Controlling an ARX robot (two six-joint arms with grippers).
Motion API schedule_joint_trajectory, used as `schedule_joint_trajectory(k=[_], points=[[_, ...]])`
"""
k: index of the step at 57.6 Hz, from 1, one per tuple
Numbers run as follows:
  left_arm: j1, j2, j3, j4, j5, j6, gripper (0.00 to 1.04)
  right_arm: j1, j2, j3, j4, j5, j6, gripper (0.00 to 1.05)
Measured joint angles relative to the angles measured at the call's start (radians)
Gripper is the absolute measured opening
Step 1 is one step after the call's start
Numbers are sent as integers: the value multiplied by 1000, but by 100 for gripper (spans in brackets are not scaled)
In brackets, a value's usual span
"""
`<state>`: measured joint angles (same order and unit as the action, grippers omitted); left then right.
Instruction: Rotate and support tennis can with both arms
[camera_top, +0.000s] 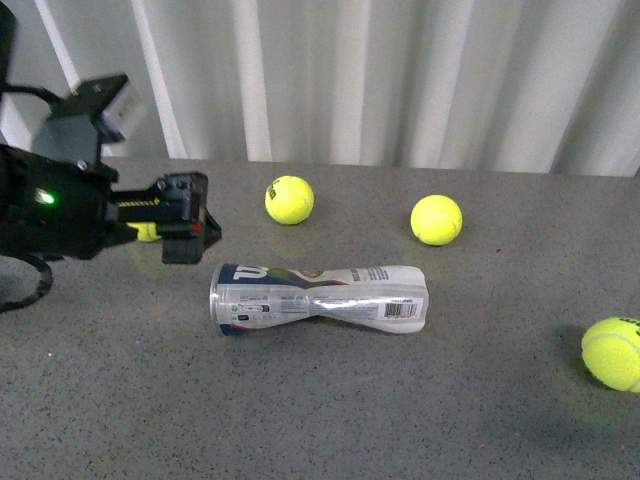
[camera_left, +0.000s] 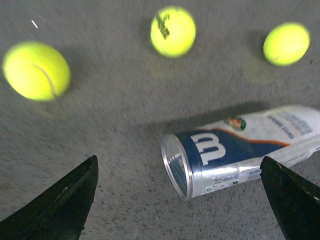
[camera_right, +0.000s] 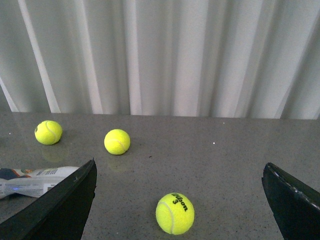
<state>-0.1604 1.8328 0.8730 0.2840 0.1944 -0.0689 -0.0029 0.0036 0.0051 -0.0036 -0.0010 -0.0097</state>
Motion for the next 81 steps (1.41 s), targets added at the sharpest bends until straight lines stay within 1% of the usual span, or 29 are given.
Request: schedule_joint_trajectory(k=[4,16,27,33,42,47,52,55,60,61,68,74,75,77,81], points=[[1,68,35,-2,1,-23,98,0,0,0,0,0,0,98],[8,168,88,22,48,-119,98,0,0,0,0,0,0,98],[1,226,86,64,164,-232,98,0,0,0,0,0,0,98],[-10,236,76,131,227,-310,98,0,0,0,0,0,0,98],[-30,259,58,284,263,-440,98,0,0,0,0,0,0,98],[-44,281,51,342,280,-500,97,0,0,0,0,0,0,98],[-60,301,45,377,290,-554,83,0,0,0,0,0,0,98],[-71,312,41,393,299,-591,72,0,0,0,0,0,0,98],[-90,318,29,419,306,-636,49,0,0,0,0,0,0,98],[-91,318,28,420,305,-638,47,0,0,0,0,0,0,98],[-95,315,24,419,313,-655,24,0,0,0,0,0,0,98],[-91,283,16,397,357,-661,9,0,0,0,0,0,0,98],[-91,280,16,395,361,-661,9,0,0,0,0,0,0,98],[-88,245,15,371,389,-659,4,0,0,0,0,0,0,98],[-85,179,15,323,425,-636,4,0,0,0,0,0,0,98]])
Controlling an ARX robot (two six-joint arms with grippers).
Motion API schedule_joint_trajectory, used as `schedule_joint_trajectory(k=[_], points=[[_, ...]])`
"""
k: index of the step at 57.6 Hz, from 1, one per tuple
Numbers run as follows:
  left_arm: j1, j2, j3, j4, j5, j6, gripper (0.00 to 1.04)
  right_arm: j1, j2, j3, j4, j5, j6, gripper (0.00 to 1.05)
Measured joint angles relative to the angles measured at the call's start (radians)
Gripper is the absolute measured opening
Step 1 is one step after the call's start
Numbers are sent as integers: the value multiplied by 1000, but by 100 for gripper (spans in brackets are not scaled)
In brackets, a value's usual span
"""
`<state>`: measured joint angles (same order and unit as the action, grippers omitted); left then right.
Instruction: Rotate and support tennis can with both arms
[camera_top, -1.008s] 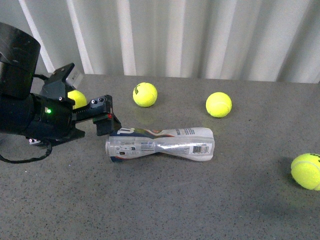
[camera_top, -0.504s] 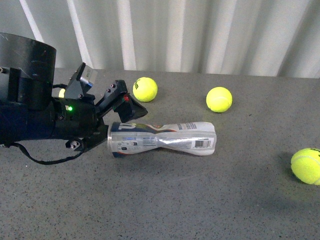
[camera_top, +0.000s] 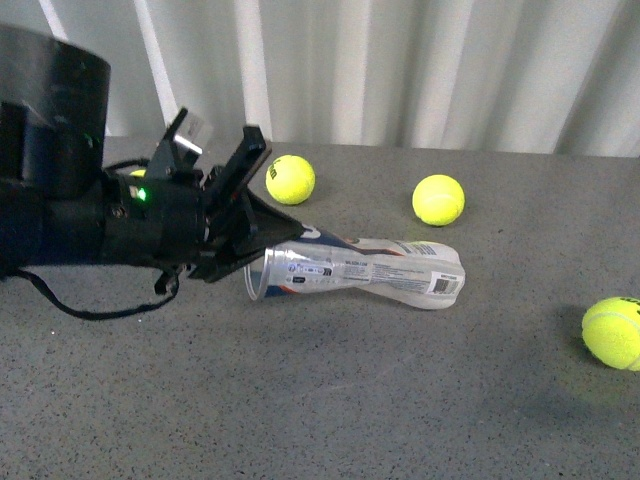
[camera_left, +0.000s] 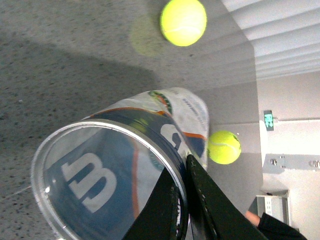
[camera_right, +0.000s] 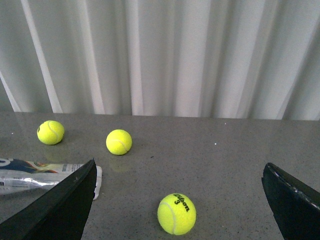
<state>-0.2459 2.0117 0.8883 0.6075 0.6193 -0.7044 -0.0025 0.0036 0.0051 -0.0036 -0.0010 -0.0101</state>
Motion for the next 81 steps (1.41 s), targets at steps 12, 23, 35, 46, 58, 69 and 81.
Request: schedule_joint_trajectory(k=[12,23,35,46,58,69,81], points=[[-10,-256,72,-327,127,275,4,0,0,0,0,0,0,98],[-72,-415,354,-881,10,866,4,0,0,0,0,0,0,98],[-129,-349,616,-1436,-269,1582,4,0,0,0,0,0,0,98],[-172,-273,715,-1619,-426,1892,4,0,0,0,0,0,0,98],[-224,-160,795,-1657,-415,1934,4,0,0,0,0,0,0,98],[-231,-90,820,-1669,-401,1918,4,0,0,0,0,0,0,98],[-228,-29,859,-1672,-403,1897,4,0,0,0,0,0,0,98]])
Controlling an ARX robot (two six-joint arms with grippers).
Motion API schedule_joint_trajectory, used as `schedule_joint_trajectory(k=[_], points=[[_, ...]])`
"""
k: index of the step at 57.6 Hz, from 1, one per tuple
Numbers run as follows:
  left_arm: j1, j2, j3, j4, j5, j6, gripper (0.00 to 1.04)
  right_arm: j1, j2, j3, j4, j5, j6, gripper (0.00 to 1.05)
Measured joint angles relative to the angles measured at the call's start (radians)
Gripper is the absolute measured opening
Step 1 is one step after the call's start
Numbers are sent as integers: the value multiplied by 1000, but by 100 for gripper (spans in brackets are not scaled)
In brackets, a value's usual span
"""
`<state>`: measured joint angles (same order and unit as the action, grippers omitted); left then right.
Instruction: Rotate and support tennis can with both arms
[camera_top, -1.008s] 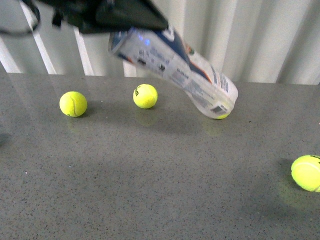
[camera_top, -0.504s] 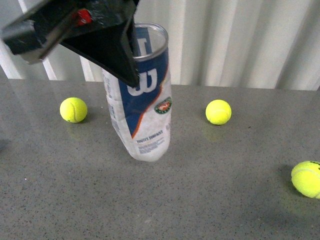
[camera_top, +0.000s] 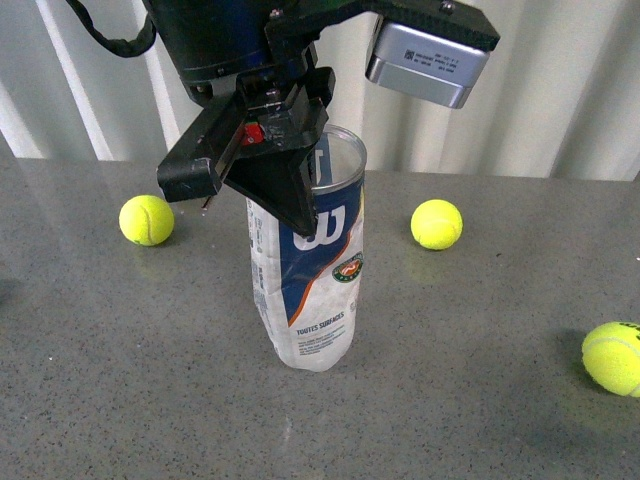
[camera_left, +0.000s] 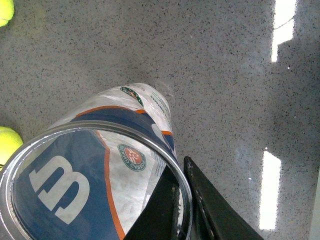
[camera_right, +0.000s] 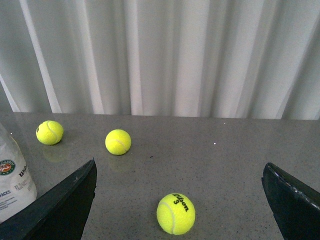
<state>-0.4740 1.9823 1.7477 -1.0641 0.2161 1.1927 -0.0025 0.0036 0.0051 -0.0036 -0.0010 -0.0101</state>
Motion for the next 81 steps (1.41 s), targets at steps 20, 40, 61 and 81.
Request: schedule_joint_trajectory(k=[20,40,61,81], points=[[24,84,57,-10,-5,-21,4,0,0,0,0,0,0,98],[39,92,58,13,2,-35,32,0,0,0,0,0,0,98],[40,63,58,3,50,-47,94,0,0,0,0,0,0,98],[163,-433,-194,482,198,-239,98,0,0,0,0,0,0,98]])
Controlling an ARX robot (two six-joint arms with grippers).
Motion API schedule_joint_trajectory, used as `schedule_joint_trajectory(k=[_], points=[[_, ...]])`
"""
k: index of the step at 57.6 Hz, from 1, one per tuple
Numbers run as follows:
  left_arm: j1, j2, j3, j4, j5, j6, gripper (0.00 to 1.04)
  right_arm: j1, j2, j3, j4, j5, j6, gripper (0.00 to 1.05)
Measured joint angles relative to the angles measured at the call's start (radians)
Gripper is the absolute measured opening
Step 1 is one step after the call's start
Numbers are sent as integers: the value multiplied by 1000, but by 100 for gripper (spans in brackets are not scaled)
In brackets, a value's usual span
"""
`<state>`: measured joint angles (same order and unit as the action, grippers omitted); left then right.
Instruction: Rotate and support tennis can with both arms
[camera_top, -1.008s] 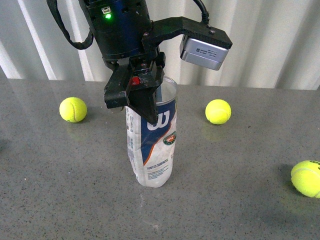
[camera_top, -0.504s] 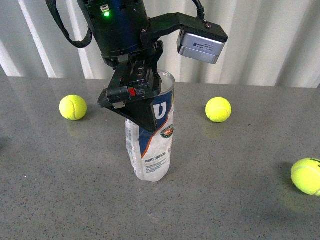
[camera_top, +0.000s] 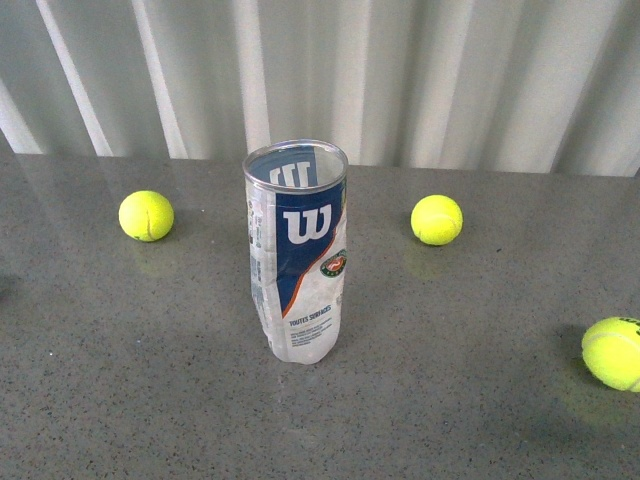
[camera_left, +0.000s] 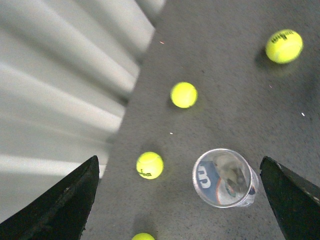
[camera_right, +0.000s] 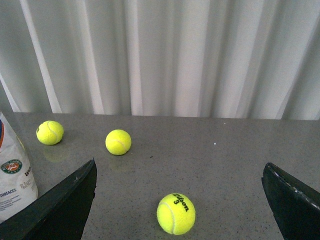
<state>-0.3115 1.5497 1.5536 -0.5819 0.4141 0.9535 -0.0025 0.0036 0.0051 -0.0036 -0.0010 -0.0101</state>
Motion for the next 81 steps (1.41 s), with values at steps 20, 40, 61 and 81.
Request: schedule_joint_trajectory(k=[20,40,61,81], points=[[362,-479,-507,370,171,-545,98,0,0,0,0,0,0,98],[527,-797,-1085,879,-216,-925,49,0,0,0,0,0,0,98],[420,-967,-1333,937,-312,-952,4,0,0,0,0,0,0,98],[311,-1114,-1451,914,-415,-955,4,0,0,0,0,0,0,98]])
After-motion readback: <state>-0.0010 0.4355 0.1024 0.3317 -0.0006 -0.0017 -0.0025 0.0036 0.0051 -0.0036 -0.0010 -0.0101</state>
